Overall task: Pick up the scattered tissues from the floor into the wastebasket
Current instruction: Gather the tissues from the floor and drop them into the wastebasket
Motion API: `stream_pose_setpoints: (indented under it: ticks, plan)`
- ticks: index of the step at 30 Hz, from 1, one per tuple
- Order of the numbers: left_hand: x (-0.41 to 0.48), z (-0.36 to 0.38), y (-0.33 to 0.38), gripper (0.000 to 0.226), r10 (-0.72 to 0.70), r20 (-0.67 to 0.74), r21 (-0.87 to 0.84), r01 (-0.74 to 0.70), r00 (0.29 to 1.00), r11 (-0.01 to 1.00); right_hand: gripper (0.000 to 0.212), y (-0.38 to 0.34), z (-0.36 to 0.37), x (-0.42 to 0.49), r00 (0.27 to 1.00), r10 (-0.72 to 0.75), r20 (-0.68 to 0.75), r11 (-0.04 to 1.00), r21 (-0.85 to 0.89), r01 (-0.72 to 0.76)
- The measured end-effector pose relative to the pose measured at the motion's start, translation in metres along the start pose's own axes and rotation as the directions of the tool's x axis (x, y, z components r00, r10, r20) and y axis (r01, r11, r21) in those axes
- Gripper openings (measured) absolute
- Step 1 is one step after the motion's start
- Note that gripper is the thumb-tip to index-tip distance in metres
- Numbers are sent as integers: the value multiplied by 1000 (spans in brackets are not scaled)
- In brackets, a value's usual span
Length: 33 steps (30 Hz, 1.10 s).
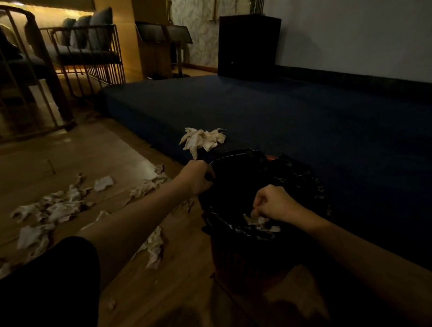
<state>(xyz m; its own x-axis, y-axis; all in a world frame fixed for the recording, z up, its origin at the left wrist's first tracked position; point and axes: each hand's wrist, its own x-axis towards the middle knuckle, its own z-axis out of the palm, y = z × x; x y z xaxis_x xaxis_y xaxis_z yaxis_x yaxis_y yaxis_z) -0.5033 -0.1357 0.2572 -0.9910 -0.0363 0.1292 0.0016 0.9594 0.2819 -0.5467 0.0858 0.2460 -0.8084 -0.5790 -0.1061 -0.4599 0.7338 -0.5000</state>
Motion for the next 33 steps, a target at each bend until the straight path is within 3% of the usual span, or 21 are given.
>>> stream_pose_setpoints:
  ticks: [2,4,7,9,12,14,17,19,22,26,28,33]
  plan:
    - [-6,-4,-5,27,66,16,22,-67,998,998,25,-3,-4,9,989,102,106,983,-161,-84]
    - [-15,-12,-16,30,144,12,36,-144,990,989,31,-25,-4,18,995,93,45,977,-198,-83]
    - [-37,-35,-48,32,194,56,78,-198,979,977,23,-85,7,33,987,-81,-138,983,-172,57]
    - [-57,-49,-87,33,165,153,167,-190,974,967,17,-133,22,43,960,-212,-181,969,-168,182]
    - [-93,-57,-159,32,94,197,208,-136,976,969,16,-202,65,59,925,-364,-110,927,-138,349]
    - [-117,-49,-209,35,29,208,211,-74,978,975,19,-231,111,74,927,-375,12,921,-110,374]
    - [-151,-15,-278,51,-89,291,230,20,952,973,29,-240,198,95,933,-290,214,937,-136,323]
    - [-169,13,-315,67,-147,373,222,65,916,973,40,-228,249,104,950,-194,244,974,-65,216]
    - [-173,52,-355,83,-157,453,156,96,878,983,59,-202,306,120,984,11,179,997,77,-25]
    - [-153,95,-372,85,-96,414,128,47,905,991,57,-176,362,144,963,269,-7,963,13,-269]
    - [-142,116,-377,77,-65,354,92,34,933,995,55,-179,384,157,956,284,-70,958,-28,-286]
    - [-129,153,-397,54,6,343,93,-40,939,995,32,-197,424,164,963,103,-250,973,-174,-150]
